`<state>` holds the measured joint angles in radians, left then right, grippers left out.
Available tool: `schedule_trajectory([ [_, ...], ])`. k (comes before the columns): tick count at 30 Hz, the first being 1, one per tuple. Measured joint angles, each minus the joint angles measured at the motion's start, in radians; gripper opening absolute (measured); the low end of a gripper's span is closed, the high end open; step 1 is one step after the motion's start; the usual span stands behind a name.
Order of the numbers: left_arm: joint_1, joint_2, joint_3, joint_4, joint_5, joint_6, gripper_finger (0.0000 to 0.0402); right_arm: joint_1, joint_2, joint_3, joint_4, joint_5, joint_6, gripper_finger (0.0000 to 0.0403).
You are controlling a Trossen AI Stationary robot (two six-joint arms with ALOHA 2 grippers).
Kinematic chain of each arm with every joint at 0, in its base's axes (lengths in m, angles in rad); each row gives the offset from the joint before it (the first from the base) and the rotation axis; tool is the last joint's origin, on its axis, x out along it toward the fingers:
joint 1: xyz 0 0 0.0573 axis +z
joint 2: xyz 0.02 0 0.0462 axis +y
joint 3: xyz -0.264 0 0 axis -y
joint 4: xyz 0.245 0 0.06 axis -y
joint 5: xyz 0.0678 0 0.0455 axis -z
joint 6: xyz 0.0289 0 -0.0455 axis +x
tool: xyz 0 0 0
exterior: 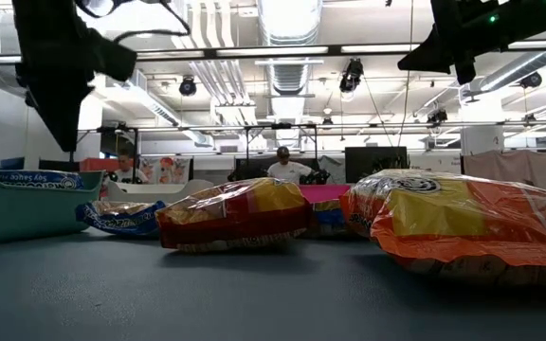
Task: Sort Maruchan noodles
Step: Put the blue noodle pack into the green bin
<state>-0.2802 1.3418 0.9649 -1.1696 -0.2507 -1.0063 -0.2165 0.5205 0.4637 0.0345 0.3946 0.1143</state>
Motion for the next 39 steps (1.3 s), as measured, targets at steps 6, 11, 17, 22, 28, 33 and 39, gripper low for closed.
schedule_trajectory([
  [6, 0.0, 0.035, -0.074, 0.026, -0.014, -0.083, 0.0024, 0.0, 0.0, 0.0, 0.0, 0.0, 0.003, 0.0009],
  [11, 0.001, 0.038, -0.143, 0.026, -0.013, -0.221, 0.0009, 0.0, 0.0, 0.0, 0.0, 0.0, 0.005, 0.0009],
  [17, -0.004, -0.002, -0.117, 0.025, 0.003, -0.226, 0.0001, 0.0, 0.0, 0.0, 0.0, 0.0, 0.005, 0.0009],
  [22, -0.017, -0.023, -0.031, 0.095, 0.0, -0.044, 0.0, 0.0, 0.0, 0.0, 0.0, 0.0, 0.003, 0.0009],
  [28, -0.02, -0.011, -0.067, 0.155, -0.003, -0.015, 0.0, 0.0, 0.0, 0.0, 0.0, 0.0, 0.0, 0.0009],
  [33, -0.02, 0.0, -0.143, 0.149, -0.002, -0.132, 0.0, 0.0, 0.0, 0.0, 0.0, 0.0, -0.002, 0.0009],
  [39, -0.02, -0.003, -0.152, 0.144, 0.006, -0.176, 0.0, 0.0, 0.0, 0.0, 0.0, 0.0, -0.001, 0.0009],
])
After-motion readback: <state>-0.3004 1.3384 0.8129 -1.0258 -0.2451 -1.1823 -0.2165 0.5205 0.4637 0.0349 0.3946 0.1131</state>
